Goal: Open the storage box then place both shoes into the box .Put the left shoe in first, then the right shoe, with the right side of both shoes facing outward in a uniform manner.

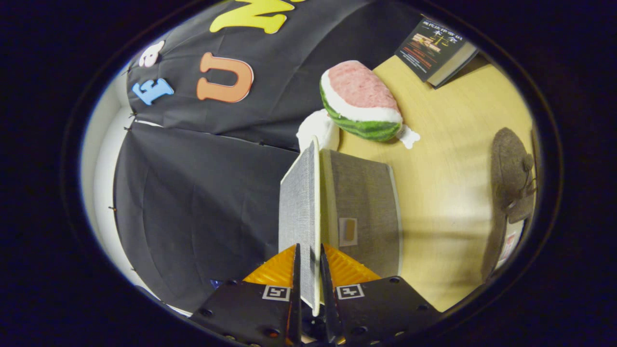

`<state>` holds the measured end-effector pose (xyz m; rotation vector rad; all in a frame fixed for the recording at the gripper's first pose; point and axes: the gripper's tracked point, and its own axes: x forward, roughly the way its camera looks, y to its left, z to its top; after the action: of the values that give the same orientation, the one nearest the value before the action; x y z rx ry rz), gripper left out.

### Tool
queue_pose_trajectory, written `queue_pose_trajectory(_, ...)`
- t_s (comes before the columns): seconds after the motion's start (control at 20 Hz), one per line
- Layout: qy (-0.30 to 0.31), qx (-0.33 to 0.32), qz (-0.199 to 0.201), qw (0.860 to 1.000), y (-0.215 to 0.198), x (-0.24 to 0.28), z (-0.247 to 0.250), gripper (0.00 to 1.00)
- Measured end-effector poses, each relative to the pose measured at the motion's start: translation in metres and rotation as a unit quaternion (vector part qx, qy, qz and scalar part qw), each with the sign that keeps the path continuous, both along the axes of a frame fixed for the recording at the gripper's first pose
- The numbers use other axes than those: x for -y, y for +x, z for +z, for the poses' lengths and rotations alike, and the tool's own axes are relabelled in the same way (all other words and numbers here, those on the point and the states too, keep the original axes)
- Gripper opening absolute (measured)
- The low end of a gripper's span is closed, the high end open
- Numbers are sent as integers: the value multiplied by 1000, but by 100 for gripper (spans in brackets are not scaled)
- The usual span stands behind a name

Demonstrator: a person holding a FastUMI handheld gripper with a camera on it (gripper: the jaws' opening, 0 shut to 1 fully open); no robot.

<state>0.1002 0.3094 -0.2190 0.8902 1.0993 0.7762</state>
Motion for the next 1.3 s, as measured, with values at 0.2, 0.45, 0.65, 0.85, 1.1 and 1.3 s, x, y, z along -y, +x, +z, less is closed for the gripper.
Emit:
queue_pose_trajectory(0.2,16,20,1,1000,-6,-11,25,20)
queue_pose_trajectory(0.45,-31,30,-13,999,0,-21,35,2)
queue_pose_trajectory(0.65,-14,48,-6,999,-2,-41,74,2)
queue_pose_trajectory(0.85,-26,72,12,997,-8,-79,101,1)
queue_pose_trajectory(1.1,-34,86,29,995,-19,-137,134,1)
queue_pose_trajectory(1.3,-67,108,46,991,-24,-199,143,3)
